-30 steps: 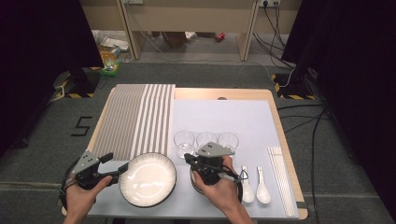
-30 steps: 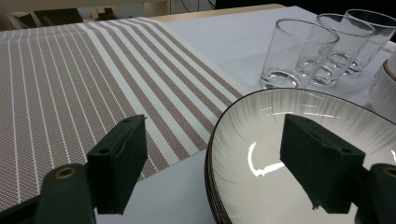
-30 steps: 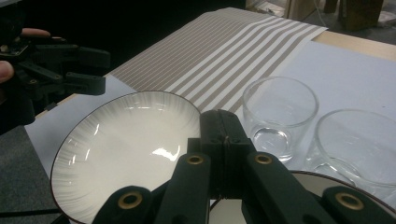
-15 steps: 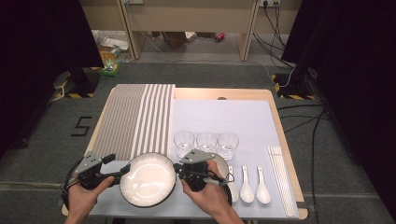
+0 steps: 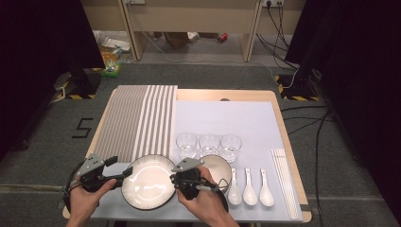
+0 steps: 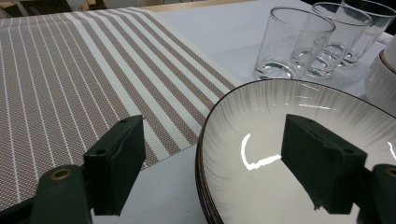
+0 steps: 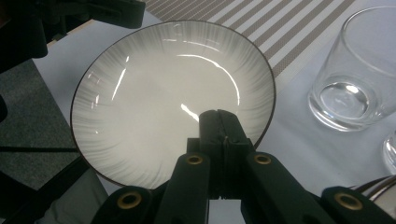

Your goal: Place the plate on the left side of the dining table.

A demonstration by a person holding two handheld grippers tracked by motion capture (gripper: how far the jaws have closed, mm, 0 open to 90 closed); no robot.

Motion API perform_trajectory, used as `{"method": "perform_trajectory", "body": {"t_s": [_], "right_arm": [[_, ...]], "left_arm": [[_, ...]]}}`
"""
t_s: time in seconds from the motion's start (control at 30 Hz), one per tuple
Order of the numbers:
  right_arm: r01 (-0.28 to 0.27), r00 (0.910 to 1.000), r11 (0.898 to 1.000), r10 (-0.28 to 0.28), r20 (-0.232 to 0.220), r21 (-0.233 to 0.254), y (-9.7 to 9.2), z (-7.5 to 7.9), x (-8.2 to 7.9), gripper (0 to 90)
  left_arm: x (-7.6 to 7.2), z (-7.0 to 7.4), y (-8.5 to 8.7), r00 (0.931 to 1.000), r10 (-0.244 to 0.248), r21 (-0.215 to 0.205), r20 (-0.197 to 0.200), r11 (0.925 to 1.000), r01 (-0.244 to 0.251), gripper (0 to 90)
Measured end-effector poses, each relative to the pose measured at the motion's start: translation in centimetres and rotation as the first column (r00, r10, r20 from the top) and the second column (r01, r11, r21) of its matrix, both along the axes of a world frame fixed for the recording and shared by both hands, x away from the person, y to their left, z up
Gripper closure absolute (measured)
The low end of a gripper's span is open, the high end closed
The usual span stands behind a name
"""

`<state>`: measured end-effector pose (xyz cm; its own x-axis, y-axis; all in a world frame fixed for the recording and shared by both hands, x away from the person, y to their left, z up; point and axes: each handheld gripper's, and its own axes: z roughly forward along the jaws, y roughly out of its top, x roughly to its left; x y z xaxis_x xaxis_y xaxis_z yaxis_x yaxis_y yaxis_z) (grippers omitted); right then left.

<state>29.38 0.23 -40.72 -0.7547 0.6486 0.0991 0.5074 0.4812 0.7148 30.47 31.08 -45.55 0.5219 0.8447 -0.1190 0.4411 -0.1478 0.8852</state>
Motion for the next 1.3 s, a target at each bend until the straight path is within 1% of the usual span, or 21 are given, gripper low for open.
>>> {"method": "perform_trajectory", "body": {"t_s": [0.03,0.17,0.3,0.33,0.43,0.47,0.53,0.6,0.63,0.7,0.73,0.77,0.97,1.0,1.03,1.07,1.1,1.13,1.17,1.27,1.3], "right_arm": [[-0.004,0.9999,1.0,0.004,-0.014,-0.01,0.2,-0.2,-0.1,90.0],[-0.007,0.9994,1.0,0.006,-0.034,-0.026,0.5,-0.6,-0.2,90.0],[-0.013,0.9991,0.999,0.011,-0.041,-0.042,0.6,-0.9,-0.3,90.0],[-0.011,0.9989,0.998,0.008,-0.047,-0.061,0.7,-1.1,-0.3,90.0],[-0.012,0.9982,0.996,0.007,-0.06,-0.086,0.8,-1.3,-0.4,90.0],[-0.017,0.9982,0.996,0.011,-0.059,-0.093,0.9,-1.3,-0.4,90.0],[-0.018,0.9972,0.994,0.01,-0.074,-0.109,1.0,-1.5,-0.4,90.0],[-0.019,0.997,0.993,0.01,-0.076,-0.115,1.0,-1.5,-0.4,90.0],[-0.025,0.9962,0.991,0.014,-0.085,-0.132,1.1,-1.7,-0.5,90.0],[-0.027,0.9951,0.99,0.014,-0.098,-0.141,1.1,-1.8,-0.5,90.0],[-0.027,0.9951,0.99,0.014,-0.098,-0.141,1.1,-1.8,-0.5,90.0],[-0.032,0.9953,0.987,0.017,-0.095,-0.156,1.2,-1.9,-0.5,90.0],[-0.03,0.9947,0.986,0.014,-0.102,-0.165,1.3,-2.0,-0.5,90.0],[-0.035,0.9945,0.985,0.018,-0.103,-0.17,1.5,-2.3,-0.6,90.0],[-0.035,0.9945,0.985,0.018,-0.103,-0.17,1.5,-2.3,-0.6,90.0],[-0.035,0.9947,0.985,0.018,-0.101,-0.171,1.6,-2.3,-0.6,90.0],[-0.034,0.9946,0.985,0.017,-0.103,-0.169,1.6,-2.3,-0.6,90.0],[-0.032,0.9947,0.985,0.014,-0.102,-0.168,1.5,-2.3,-0.5,90.0],[-0.029,0.9947,0.985,0.012,-0.102,-0.169,1.5,-2.3,-0.5,90.0],[-0.019,0.9955,0.985,0.002,-0.095,-0.172,1.7,-2.5,-0.5,90.0],[-0.021,0.9957,0.985,0.005,-0.092,-0.17,1.8,-2.6,-0.4,90.0]], "left_arm": [[0.0,0.0,-0.1,1.0,0.001,-0.006,0.0,1.0,-0.001,20.3],[0.0,-0.1,-0.1,1.0,0.0,-0.003,-0.003,1.0,0.0,20.0],[0.1,-0.1,-0.1,1.0,-0.005,-0.003,-0.007,1.0,0.005,20.3],[0.1,-0.2,-0.2,0.9999,-0.006,0.0,-0.009,1.0,0.006,21.3],[0.1,-0.2,-0.2,0.9998,-0.008,0.007,-0.017,0.9999,0.008,21.5],[0.1,-0.3,-0.2,0.9998,-0.01,0.0,-0.017,1.0,0.01,21.7],[0.1,-0.3,-0.2,0.9997,-0.009,0.0,-0.023,1.0,0.009,21.6],[0.1,-0.3,-0.2,0.9997,-0.009,0.002,-0.023,1.0,0.009,21.6],[0.2,-0.3,-0.2,0.9996,-0.01,0.0,-0.024,0.9999,0.01,21.5],[0.2,-0.3,-0.3,0.9996,-0.013,-0.004,-0.024,0.9999,0.013,21.8],[0.2,-0.3,-0.3,0.9996,-0.013,-0.004,-0.024,0.9999,0.013,22.0],[0.2,-0.3,-0.3,0.9995,-0.018,-0.003,-0.026,0.9998,0.018,22.1],[0.2,-0.5,-0.3,0.9987,-0.028,-0.007,-0.044,0.9996,0.027,23.2],[0.2,-0.5,-0.2,0.9979,-0.032,-0.015,-0.057,0.9994,0.031,24.6],[0.2,-0.5,-0.2,0.9979,-0.032,-0.015,-0.057,0.9994,0.031,25.3],[0.2,-0.5,-0.2,0.9974,-0.032,-0.02,-0.065,0.9993,0.031,25.3],[0.2,-0.5,-0.1,0.9965,-0.036,-0.024,-0.075,0.9991,0.035,29.2],[0.2,-0.5,-0.1,0.9965,-0.036,-0.024,-0.075,0.9991,0.035,30.7],[0.1,-0.5,-0.1,0.9956,-0.035,-0.026,-0.087,0.9991,0.033,31.5],[0.2,-0.5,0.1,0.9941,-0.019,-0.017,-0.106,0.9997,0.018,32.7],[0.1,-0.5,0.2,0.9937,-0.013,-0.023,-0.111,0.9997,0.01,33.2]]}}
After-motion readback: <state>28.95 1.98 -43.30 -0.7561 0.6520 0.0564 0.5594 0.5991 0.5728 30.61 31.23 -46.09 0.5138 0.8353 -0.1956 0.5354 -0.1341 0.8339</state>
